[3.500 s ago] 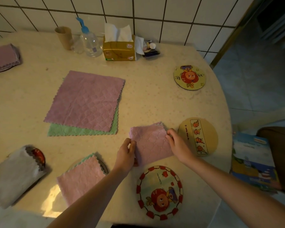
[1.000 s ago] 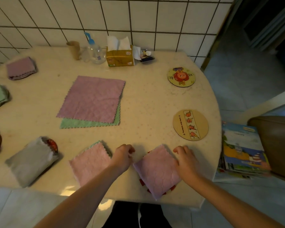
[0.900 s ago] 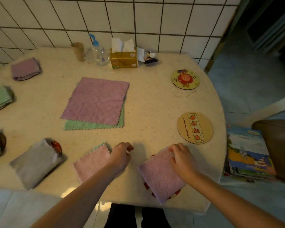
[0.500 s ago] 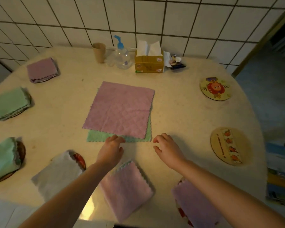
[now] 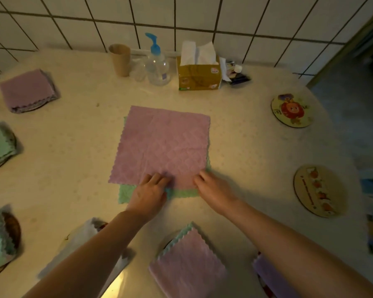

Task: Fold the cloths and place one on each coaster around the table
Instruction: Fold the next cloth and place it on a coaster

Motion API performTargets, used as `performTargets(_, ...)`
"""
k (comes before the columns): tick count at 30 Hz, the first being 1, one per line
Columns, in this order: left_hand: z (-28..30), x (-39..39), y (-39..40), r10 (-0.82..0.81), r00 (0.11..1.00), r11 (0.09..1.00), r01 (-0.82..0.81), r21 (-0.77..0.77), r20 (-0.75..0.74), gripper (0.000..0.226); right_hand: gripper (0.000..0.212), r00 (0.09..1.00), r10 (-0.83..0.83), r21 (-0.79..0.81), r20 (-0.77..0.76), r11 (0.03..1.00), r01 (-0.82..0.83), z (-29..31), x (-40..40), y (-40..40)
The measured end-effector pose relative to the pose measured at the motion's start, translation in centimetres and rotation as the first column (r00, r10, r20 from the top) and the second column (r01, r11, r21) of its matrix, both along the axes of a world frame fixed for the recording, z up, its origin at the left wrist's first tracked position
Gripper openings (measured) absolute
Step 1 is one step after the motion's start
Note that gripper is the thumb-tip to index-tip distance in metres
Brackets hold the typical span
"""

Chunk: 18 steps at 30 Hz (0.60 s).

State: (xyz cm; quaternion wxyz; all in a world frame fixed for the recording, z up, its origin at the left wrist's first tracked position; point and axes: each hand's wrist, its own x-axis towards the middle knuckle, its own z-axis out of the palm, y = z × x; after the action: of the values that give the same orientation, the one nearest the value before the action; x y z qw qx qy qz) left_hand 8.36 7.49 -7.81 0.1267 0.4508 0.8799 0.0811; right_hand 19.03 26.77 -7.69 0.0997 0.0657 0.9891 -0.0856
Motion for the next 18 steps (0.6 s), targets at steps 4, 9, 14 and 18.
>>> performTargets(4, 0.3, -0.6, 0.6, 0.067, 0.995, 0.997, -0.070, 0.045, 0.077, 0.046, 0.007, 0.971, -0.158, -0.138, -0.181, 0.981, 0.134, 2.8, -1.4, -0.5)
performTargets(9, 1.8, -3.2, 0.0, 0.335, 0.942, 0.933, -0.330, 0.144, -0.008, 0.030, 0.005, 0.945, -0.267, -0.571, -0.187, 0.813, 0.116, 7.5, -3.0, -0.7)
performTargets(14, 3.8, -6.5, -1.2, 0.456, 0.883, 0.882, -0.433, 0.184, -0.108, 0.029, 0.006, 0.914, -0.320, -0.618, -0.250, 0.779, 0.104, 9.5, -4.1, 1.7)
performTargets(18, 6.2, -7.3, 1.4, 0.492, 0.870, 0.820, -0.452, 0.351, -0.026, 0.037, 0.026, 0.912, -0.291, -0.560, -0.290, 0.824, 0.085, 11.1, -4.2, 4.9)
